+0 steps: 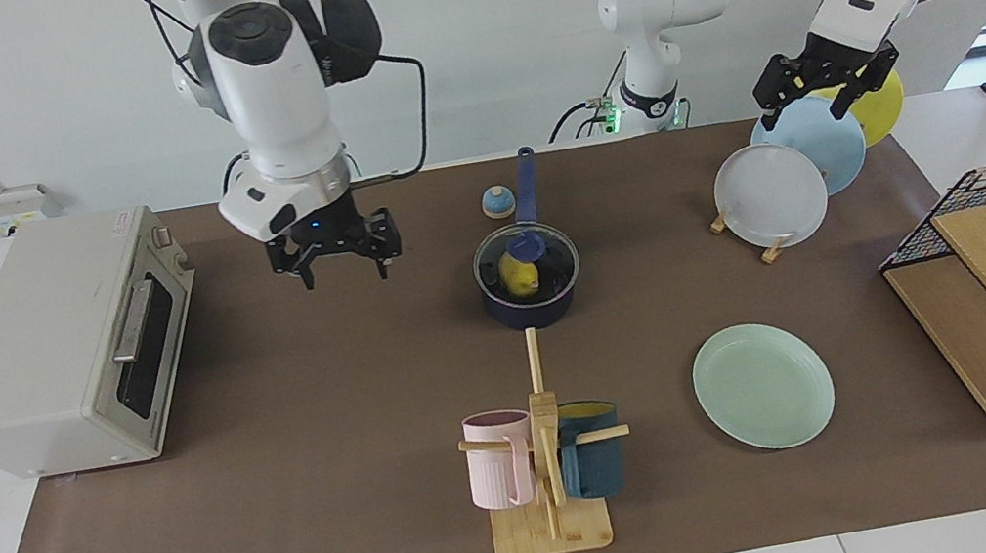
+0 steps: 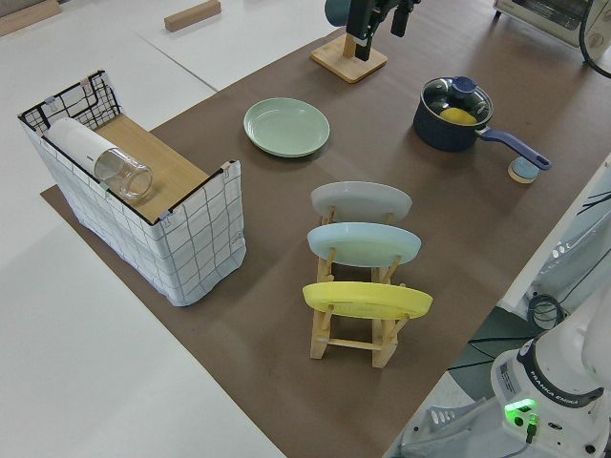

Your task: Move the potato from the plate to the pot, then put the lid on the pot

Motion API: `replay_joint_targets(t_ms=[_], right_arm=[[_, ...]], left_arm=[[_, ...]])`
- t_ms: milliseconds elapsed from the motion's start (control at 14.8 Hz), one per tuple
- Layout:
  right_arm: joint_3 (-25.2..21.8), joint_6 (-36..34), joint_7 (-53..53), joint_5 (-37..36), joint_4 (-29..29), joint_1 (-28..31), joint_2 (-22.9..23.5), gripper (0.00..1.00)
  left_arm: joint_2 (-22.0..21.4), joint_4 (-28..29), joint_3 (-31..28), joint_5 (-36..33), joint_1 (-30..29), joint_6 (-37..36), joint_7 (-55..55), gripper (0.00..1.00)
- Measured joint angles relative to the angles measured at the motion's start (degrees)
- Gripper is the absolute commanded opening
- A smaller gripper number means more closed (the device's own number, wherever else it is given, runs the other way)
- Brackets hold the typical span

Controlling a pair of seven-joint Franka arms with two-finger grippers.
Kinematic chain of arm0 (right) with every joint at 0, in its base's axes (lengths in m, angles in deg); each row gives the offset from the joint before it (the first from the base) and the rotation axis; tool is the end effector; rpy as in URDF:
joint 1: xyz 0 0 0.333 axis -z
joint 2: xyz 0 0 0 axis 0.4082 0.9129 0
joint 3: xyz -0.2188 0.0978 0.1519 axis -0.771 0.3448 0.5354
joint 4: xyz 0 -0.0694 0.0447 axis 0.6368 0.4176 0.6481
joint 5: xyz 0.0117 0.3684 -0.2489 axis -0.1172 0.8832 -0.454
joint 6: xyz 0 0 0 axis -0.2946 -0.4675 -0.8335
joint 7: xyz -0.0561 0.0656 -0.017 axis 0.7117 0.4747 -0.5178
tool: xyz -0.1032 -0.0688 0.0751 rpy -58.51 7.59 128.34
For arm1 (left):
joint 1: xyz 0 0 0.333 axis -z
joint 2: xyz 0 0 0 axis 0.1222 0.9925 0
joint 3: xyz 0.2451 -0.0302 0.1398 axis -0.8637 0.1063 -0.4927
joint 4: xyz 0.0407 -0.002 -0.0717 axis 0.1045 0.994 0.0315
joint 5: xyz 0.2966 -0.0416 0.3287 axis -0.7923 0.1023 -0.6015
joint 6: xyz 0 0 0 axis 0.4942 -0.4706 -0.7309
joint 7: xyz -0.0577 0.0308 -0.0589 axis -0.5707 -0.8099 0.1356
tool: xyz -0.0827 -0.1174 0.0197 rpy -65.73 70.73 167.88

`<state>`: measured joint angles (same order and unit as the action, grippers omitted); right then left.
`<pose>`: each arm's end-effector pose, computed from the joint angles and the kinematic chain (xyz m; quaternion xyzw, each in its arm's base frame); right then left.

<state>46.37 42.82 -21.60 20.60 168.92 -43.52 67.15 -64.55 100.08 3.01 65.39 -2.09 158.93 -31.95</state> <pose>0.6383 0.1766 0.4832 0.9996 -0.0127 0.0136 0.0199 0.5740 -0.0631 0.5664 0.9990 -0.0335 -0.0260 0.0101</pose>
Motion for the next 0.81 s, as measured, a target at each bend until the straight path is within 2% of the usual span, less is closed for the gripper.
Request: replay_joint_targets(t_ms=[203,405,810], right_arm=[[0.0,-3.9,7.1,0.0,0.1,6.2,-1.6,1.00],[-0.1,-5.9,9.7,0.0,0.7,10.4,-3.0,1.00],[-2.9,-7.6,14.5,0.0,2.4,11.8,-6.6,1.00]], left_arm=[[-0.7,0.0,0.0,0.0,0.0,0.0,0.0,1.00],[-2.0,0.0,0.0,0.0,0.0,0.0,0.0,1.00],[-4.9,0.5,0.0,0.0,0.0,-0.5,-0.2,1.00]])
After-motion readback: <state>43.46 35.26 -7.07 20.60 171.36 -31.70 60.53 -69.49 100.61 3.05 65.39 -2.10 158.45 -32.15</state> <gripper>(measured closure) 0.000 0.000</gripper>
